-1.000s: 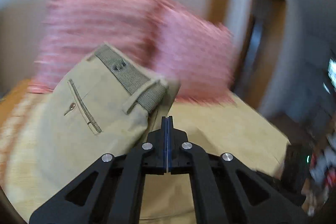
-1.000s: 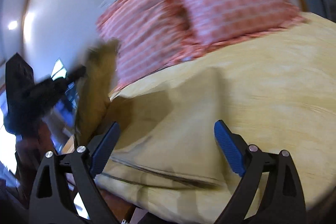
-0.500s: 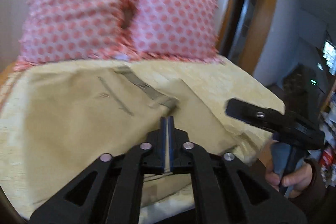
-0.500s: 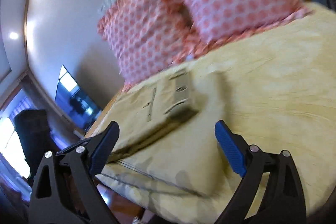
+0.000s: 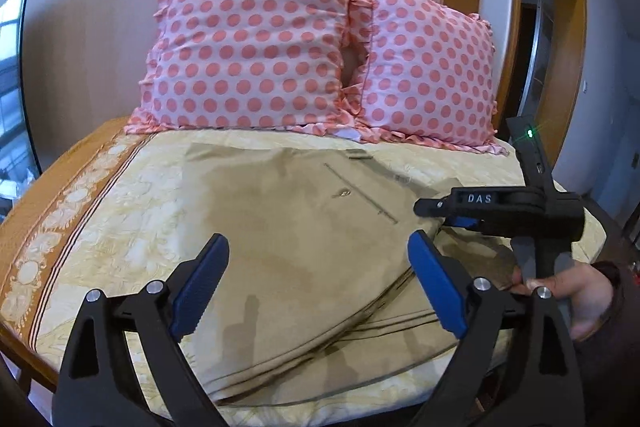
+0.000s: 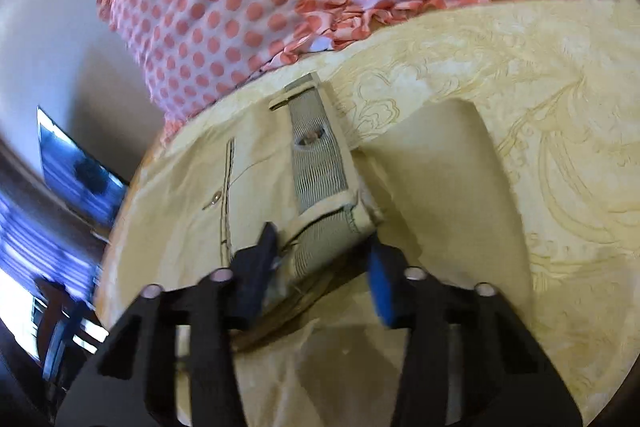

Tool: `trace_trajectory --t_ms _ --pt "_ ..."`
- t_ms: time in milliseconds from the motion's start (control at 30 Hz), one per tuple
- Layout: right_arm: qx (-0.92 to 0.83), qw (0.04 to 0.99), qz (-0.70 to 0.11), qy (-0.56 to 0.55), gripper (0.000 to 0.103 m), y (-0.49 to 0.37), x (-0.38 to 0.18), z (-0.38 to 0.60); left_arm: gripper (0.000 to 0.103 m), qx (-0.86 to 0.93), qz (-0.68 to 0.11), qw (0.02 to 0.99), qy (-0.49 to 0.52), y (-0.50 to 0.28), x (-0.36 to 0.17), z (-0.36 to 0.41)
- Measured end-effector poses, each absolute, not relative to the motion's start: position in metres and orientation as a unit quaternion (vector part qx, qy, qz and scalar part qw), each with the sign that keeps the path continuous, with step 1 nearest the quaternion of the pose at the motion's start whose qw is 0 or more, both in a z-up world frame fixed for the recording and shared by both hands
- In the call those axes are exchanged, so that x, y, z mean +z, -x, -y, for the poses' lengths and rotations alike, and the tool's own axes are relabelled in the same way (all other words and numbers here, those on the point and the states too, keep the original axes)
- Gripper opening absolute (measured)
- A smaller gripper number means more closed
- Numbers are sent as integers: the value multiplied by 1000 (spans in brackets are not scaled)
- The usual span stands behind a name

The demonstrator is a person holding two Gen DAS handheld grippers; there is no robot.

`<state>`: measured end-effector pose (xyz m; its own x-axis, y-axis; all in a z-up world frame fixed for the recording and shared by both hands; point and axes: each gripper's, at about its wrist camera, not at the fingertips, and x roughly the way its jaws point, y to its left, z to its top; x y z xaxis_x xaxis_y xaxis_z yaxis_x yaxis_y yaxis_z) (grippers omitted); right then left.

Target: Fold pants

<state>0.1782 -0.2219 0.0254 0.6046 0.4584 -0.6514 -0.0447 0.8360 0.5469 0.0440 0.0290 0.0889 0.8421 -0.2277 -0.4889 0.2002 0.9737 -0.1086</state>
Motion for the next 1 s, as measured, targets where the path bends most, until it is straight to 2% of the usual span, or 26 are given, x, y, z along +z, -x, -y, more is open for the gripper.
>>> trace_trajectory --t_ms 100,233,367,500,567,600,667,700,733,767,867,1000 --pt "167 860 -390 -283 24 -175 22 230 92 -109 -264 958 40 -47 86 -38" --pt "195 873 -337 -295 13 -158 51 235 92 -99 -260 959 47 -47 86 -48" --pt "201 901 -268 -276 13 -106 87 239 92 -91 -257 961 53 -46 85 -55" --pt "136 922 -275 -237 13 -49 62 250 93 -92 -263 959 52 -49 82 -57" --pt "111 918 -320 -208 20 -46 37 251 93 -104 -267 957 45 -55 79 -52" --pt "93 914 -345 -193 30 -46 24 253 93 -109 -272 955 40 -58 77 -48" --pt "90 921 -330 -185 34 -35 26 257 93 -120 -278 953 26 -61 74 -40" --pt "71 936 -307 -158 45 -26 37 257 95 -125 -281 951 21 -61 73 -37" --pt "59 949 -280 -133 62 -21 49 255 97 -128 -282 951 18 -61 72 -36" --pt "58 959 -253 -114 67 -19 61 253 97 -135 -281 950 13 -62 70 -33" --pt "114 959 -243 -89 68 -40 79 241 98 -150 -292 945 3 -67 64 -22" --pt "153 934 -313 -77 69 -81 58 225 98 -154 -350 924 0 -82 37 -15"
